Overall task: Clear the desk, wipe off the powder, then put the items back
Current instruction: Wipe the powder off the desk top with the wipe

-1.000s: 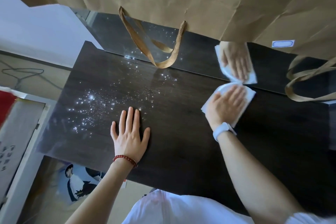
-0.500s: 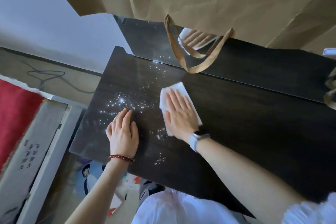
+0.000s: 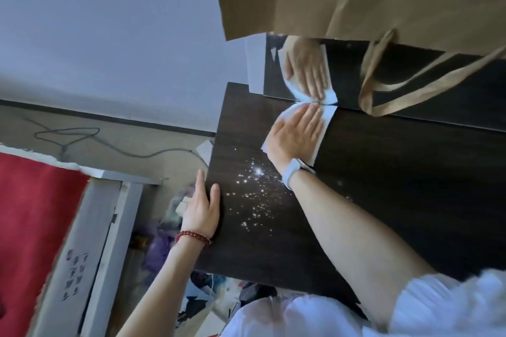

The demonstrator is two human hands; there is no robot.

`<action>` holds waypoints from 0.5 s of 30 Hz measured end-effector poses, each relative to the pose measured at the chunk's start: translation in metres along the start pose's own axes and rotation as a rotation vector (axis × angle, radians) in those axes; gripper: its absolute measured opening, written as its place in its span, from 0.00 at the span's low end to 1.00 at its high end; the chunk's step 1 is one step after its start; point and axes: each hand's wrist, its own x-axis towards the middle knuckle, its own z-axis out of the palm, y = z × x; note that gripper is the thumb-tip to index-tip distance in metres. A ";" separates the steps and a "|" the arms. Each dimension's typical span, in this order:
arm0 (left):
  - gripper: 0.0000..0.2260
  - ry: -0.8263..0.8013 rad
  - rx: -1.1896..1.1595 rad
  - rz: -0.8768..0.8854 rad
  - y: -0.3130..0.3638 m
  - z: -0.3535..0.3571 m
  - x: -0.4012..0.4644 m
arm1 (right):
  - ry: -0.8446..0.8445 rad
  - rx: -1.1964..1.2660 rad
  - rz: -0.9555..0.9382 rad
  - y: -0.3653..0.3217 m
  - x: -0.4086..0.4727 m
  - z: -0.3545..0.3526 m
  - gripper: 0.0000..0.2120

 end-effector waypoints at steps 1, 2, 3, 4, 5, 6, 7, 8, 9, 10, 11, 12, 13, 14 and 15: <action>0.23 -0.027 -0.054 0.012 -0.001 -0.001 -0.001 | -0.015 0.005 -0.021 -0.016 -0.005 0.006 0.29; 0.22 -0.031 -0.078 0.033 -0.002 -0.003 0.000 | -0.018 0.000 -0.064 -0.030 -0.011 0.012 0.29; 0.21 -0.029 -0.087 0.050 -0.003 -0.003 0.000 | -0.018 -0.016 -0.121 -0.038 -0.015 0.014 0.28; 0.21 -0.029 -0.097 0.055 -0.004 -0.003 0.001 | -0.035 -0.037 -0.188 -0.042 -0.017 0.015 0.28; 0.21 -0.037 -0.107 0.056 -0.005 -0.005 0.002 | -0.065 -0.057 -0.274 -0.042 -0.017 0.015 0.28; 0.20 -0.047 -0.120 0.059 -0.007 -0.005 0.004 | -0.090 -0.076 -0.378 -0.035 -0.016 0.014 0.27; 0.20 -0.056 -0.138 0.063 -0.008 -0.005 0.005 | -0.098 -0.088 -0.476 -0.023 -0.013 0.012 0.27; 0.20 -0.065 -0.154 0.066 -0.008 -0.005 0.006 | -0.088 -0.091 -0.529 -0.007 -0.010 0.010 0.26; 0.20 -0.073 -0.165 0.070 -0.008 -0.006 0.005 | -0.058 -0.091 -0.530 0.011 -0.007 0.008 0.26; 0.20 -0.076 -0.172 0.076 -0.008 -0.007 0.004 | -0.030 -0.103 -0.473 0.031 -0.004 0.003 0.26; 0.21 -0.075 -0.175 0.084 -0.007 -0.007 0.003 | -0.003 -0.116 -0.387 0.049 -0.002 -0.003 0.27; 0.21 -0.073 -0.177 0.091 -0.007 -0.007 0.003 | 0.022 -0.129 -0.294 0.062 -0.001 -0.007 0.27; 0.21 -0.074 -0.181 0.098 -0.007 -0.007 0.003 | 0.034 -0.137 -0.204 0.070 0.000 -0.012 0.27; 0.21 -0.077 -0.190 0.107 -0.008 -0.007 0.003 | 0.033 -0.139 -0.122 0.070 0.000 -0.014 0.27; 0.21 -0.085 -0.198 0.117 -0.009 -0.007 0.004 | 0.030 -0.133 -0.052 0.064 0.000 -0.014 0.27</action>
